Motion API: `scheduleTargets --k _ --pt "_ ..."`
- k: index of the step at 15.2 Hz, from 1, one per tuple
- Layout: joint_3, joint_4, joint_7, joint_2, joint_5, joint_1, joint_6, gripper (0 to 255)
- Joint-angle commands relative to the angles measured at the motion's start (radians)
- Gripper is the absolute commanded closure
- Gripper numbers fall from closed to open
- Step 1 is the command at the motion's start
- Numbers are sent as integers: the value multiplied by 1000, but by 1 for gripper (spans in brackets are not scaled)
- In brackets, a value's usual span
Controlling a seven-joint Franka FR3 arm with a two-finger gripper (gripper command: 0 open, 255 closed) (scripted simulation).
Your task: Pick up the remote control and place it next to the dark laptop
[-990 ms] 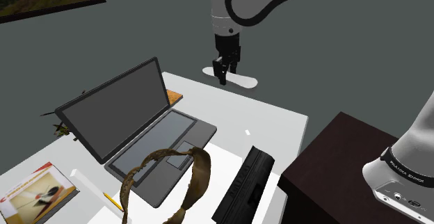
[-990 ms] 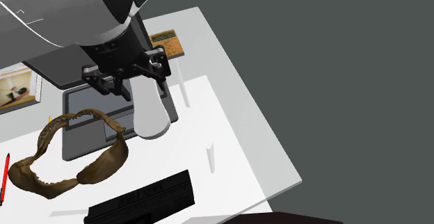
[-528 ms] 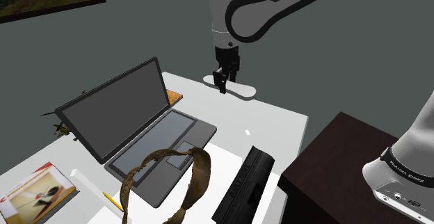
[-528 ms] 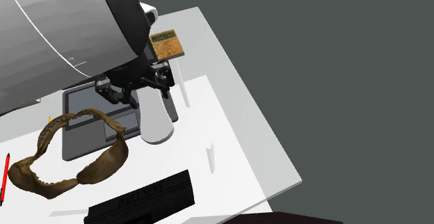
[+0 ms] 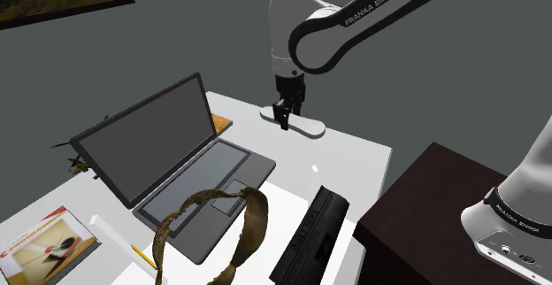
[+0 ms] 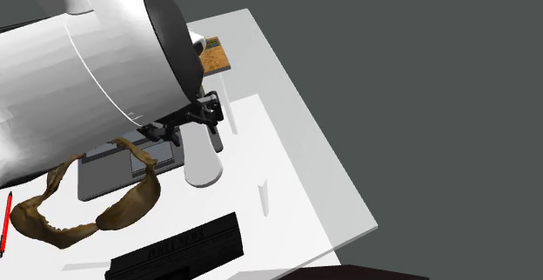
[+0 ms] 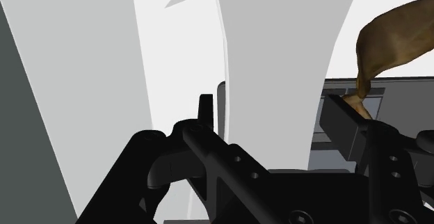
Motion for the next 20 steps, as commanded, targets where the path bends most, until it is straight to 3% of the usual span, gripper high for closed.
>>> scheduleTargets --k 1,20 --pt "-2 -6 4 19 -6 1 25 255" --pt "-24 -62 42 180 -60 17 238 255"
